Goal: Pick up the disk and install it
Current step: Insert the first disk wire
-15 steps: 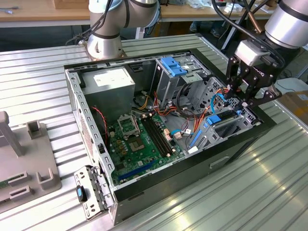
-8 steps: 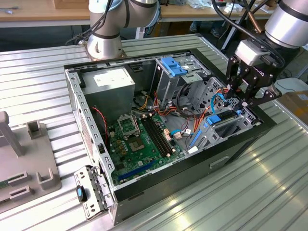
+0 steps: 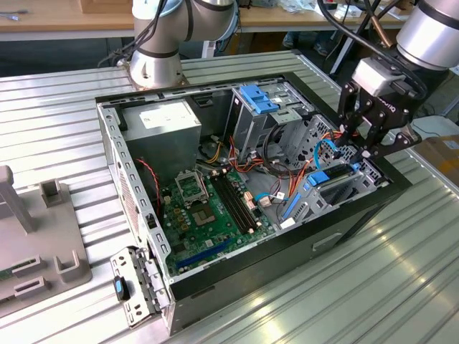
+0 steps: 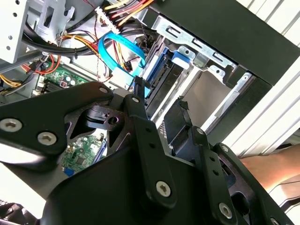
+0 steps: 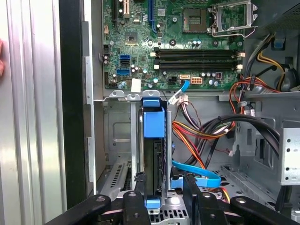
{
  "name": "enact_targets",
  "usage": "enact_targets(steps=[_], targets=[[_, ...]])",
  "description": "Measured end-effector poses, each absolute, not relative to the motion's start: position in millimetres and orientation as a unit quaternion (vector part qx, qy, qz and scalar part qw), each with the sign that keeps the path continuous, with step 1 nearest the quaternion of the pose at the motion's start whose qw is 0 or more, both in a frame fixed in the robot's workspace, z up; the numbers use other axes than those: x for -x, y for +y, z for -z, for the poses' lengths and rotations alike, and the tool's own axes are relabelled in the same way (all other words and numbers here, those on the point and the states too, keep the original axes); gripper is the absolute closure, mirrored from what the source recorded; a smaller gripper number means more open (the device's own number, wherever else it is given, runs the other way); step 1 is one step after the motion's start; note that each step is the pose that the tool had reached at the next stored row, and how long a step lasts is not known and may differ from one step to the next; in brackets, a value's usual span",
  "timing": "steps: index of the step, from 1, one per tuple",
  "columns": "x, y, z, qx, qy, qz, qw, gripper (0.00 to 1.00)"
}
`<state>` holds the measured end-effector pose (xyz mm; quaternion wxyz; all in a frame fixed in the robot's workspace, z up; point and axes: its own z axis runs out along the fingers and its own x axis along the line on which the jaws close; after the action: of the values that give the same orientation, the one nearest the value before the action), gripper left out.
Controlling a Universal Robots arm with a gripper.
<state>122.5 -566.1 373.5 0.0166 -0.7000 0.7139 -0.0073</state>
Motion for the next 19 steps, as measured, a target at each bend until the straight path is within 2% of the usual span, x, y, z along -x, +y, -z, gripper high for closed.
enact_targets(steps=[19], targets=[[-128.6, -569.0, -382.9, 0.7, 0.714, 0.006, 0.015, 0.56]])
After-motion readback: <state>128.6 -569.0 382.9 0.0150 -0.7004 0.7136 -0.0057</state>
